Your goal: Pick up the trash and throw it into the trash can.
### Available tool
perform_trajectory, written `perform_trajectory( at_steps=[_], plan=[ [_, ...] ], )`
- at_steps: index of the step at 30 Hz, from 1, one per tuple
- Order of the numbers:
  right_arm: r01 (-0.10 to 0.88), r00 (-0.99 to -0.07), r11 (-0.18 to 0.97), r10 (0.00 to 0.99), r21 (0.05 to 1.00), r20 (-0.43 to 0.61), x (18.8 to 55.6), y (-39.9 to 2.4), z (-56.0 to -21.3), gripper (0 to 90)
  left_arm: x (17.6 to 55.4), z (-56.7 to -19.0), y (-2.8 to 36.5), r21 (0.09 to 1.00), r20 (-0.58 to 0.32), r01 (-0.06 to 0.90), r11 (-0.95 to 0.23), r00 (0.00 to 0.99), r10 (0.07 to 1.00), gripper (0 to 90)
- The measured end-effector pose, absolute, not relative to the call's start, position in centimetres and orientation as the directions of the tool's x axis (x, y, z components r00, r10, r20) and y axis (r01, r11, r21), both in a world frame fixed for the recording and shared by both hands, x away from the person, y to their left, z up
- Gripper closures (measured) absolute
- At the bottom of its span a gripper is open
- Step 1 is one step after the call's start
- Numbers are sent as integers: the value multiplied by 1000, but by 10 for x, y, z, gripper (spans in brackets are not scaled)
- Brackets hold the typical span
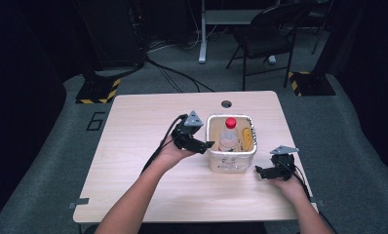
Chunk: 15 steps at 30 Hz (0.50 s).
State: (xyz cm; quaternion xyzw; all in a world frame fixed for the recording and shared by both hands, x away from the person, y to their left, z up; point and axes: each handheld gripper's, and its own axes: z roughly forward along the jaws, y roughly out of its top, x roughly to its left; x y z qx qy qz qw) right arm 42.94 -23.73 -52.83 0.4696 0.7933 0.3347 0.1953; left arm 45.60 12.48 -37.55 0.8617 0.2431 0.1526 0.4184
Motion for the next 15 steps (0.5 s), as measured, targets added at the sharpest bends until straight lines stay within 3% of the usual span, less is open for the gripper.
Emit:
perform_trajectory(
  at_steps=[15],
  plan=[
    [613, -483, 336, 875, 715, 3, 429, -237, -528, 0, 456, -394, 197, 790, 40, 377, -483, 756, 654, 213]
  ],
)
